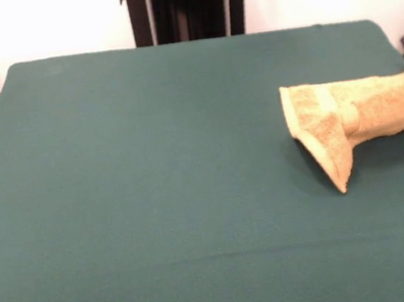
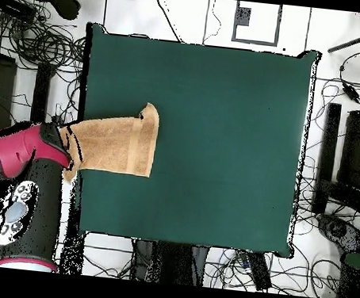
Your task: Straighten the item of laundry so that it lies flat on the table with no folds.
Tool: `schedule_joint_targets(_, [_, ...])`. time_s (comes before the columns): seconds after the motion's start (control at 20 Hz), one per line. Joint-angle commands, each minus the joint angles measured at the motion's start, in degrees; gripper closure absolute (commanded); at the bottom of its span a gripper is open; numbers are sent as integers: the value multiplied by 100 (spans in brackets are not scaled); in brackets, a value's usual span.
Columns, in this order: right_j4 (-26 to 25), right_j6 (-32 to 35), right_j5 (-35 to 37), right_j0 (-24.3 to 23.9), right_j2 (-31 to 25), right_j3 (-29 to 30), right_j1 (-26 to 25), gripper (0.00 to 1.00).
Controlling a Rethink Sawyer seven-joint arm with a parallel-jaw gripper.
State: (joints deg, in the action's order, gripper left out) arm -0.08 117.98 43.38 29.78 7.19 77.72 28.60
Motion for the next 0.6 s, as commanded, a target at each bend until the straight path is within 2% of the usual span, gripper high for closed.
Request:
schedule_joint_targets(0.05, [152,351,707,-75,-675,805,-110,100])
schedule_joint_targets(0.25, [284,733,472,54,-674,1008,-178,100])
schedule_joint_targets(0.6, [183,688,300,261,-689,1349,-176,100])
